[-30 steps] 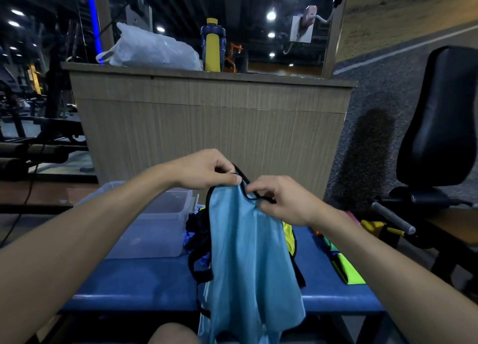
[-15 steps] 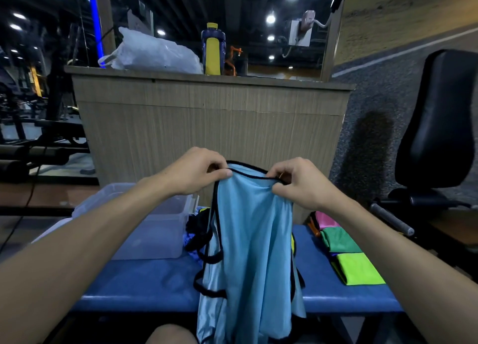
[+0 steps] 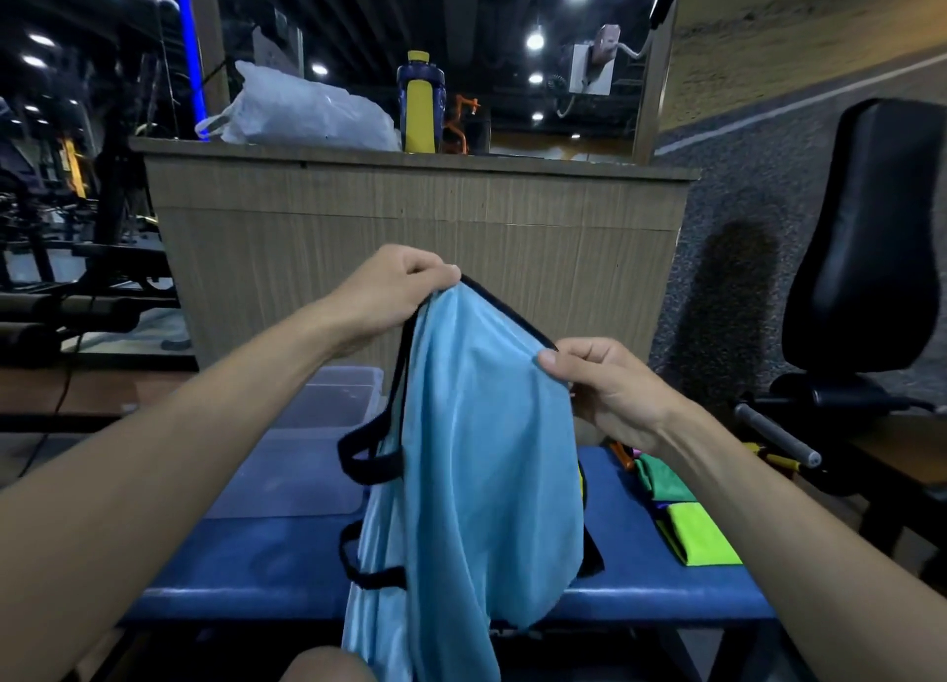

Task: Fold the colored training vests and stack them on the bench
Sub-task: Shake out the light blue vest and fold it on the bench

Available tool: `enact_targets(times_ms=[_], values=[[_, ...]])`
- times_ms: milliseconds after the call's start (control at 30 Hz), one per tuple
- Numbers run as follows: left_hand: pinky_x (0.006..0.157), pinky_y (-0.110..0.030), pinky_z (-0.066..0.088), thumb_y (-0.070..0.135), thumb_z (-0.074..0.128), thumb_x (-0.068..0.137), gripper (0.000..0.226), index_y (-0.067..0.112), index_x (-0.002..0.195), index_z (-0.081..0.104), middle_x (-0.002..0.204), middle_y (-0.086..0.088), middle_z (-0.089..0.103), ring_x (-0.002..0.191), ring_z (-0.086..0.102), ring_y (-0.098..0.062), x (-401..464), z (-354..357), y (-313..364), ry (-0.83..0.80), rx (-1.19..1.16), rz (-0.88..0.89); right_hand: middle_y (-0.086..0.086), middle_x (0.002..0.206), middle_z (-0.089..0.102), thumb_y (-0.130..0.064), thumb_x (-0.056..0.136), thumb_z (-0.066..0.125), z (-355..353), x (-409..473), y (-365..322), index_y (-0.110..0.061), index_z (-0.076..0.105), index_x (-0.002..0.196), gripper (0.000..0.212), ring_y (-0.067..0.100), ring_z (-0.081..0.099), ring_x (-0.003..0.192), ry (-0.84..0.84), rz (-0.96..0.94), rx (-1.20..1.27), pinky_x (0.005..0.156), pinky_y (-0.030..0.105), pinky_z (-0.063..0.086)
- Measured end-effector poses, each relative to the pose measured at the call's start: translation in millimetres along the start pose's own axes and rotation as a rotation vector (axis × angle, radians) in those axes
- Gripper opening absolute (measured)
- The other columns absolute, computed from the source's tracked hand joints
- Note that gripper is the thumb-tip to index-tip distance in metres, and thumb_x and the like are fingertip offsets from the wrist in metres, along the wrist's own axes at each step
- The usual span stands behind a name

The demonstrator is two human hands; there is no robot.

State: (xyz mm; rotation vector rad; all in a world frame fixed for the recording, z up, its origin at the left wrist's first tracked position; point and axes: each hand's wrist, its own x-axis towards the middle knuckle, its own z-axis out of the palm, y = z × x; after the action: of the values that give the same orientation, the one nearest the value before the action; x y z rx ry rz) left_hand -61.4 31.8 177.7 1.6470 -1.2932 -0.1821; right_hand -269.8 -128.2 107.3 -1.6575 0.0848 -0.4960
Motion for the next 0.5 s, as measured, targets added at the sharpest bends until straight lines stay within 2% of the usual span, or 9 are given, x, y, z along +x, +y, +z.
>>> enact_targets(times_ms=[67, 100, 167, 200, 267, 333, 400, 500], values=[[0.065, -0.025, 0.044, 0.038, 0.061, 0.099, 0.026, 0.024, 0.081, 0.071, 0.076, 0.012, 0.068, 0.070, 0.060, -0.006, 3.2, -7.3, -0.8, 0.135, 0.374, 0.134, 0.006, 0.075, 0.063, -0.019, 0.079, 0.083, 4.2, -1.0, -3.8, -0.013, 0.071, 0.073, 0.015, 0.016, 0.060, 0.068, -0.010, 0.002, -0.026, 0.065, 0.028, 0.049], [0.064, -0.023, 0.042, 0.038, 0.062, 0.099, 0.021, 0.025, 0.085, 0.072, 0.078, 0.015, 0.067, 0.072, 0.058, -0.001, 4.5, -10.1, -2.0, 0.179, 0.478, 0.190, 0.008, 0.076, 0.065, -0.018, 0.079, 0.083, 7.3, -1.8, -6.6, -0.014, 0.074, 0.076, 0.011, 0.019, 0.060, 0.067, -0.019, 0.005, -0.060, 0.065, 0.029, 0.048], [0.066, -0.022, 0.038, 0.038, 0.065, 0.097, 0.016, 0.028, 0.088, 0.072, 0.079, 0.018, 0.064, 0.074, 0.056, 0.004, 6.4, -12.0, -2.9, 0.226, 0.547, 0.242, 0.012, 0.071, 0.053, -0.019, 0.080, 0.085, 12.6, -2.3, -9.4, -0.010, 0.071, 0.077, 0.017, 0.022, 0.047, 0.062, -0.053, -0.012, -0.172, 0.060, 0.028, 0.035], [0.069, -0.023, 0.038, 0.038, 0.066, 0.097, 0.015, 0.028, 0.089, 0.073, 0.080, 0.018, 0.064, 0.075, 0.055, 0.004, 8.7, -12.9, -4.2, 0.257, 0.557, 0.254, 0.010, 0.068, 0.045, -0.017, 0.081, 0.084, 14.4, -2.9, -9.0, -0.005, 0.065, 0.074, 0.023, 0.019, 0.040, 0.058, -0.065, -0.020, -0.216, 0.057, 0.023, 0.029], [0.068, -0.022, 0.039, 0.039, 0.067, 0.096, 0.016, 0.026, 0.089, 0.075, 0.078, 0.016, 0.064, 0.074, 0.056, 0.003, 11.8, -16.3, -4.5, 0.335, 0.528, 0.254, 0.006, 0.062, 0.029, -0.012, 0.085, 0.081, 17.0, -5.8, -5.9, -0.001, 0.049, 0.064, 0.040, 0.010, 0.026, 0.050, -0.094, -0.033, -0.312, 0.046, 0.018, 0.021], [0.068, -0.023, 0.045, 0.039, 0.069, 0.094, 0.020, 0.021, 0.090, 0.077, 0.079, 0.012, 0.068, 0.076, 0.062, -0.004, 14.1, -22.5, -4.2, 0.395, 0.412, 0.215, 0.002, 0.061, 0.025, -0.019, 0.084, 0.083, 16.2, -8.6, 2.0, -0.012, 0.039, 0.057, 0.052, 0.018, 0.020, 0.054, -0.130, -0.055, -0.420, 0.050, 0.027, 0.015], [0.072, -0.033, 0.052, 0.038, 0.071, 0.094, 0.023, 0.017, 0.092, 0.078, 0.083, 0.004, 0.072, 0.078, 0.064, -0.013, 15.1, -28.5, -3.9, 0.438, 0.272, 0.157, 0.007, 0.061, 0.027, -0.027, 0.083, 0.085, 9.0, -11.1, 12.0, -0.006, 0.039, 0.058, 0.056, 0.031, 0.021, 0.059, -0.131, -0.028, -0.498, 0.056, 0.037, 0.014], [0.077, -0.035, 0.053, 0.035, 0.069, 0.095, 0.020, 0.017, 0.091, 0.077, 0.085, 0.002, 0.073, 0.079, 0.062, -0.012, 17.3, -38.3, -6.1, 0.510, 0.132, 0.116, 0.006, 0.055, 0.036, -0.029, 0.085, 0.082, -10.7, -18.4, 29.7, 0.004, 0.050, 0.061, 0.053, 0.023, 0.026, 0.055, -0.068, 0.056, -0.606, 0.051, 0.029, 0.020]])
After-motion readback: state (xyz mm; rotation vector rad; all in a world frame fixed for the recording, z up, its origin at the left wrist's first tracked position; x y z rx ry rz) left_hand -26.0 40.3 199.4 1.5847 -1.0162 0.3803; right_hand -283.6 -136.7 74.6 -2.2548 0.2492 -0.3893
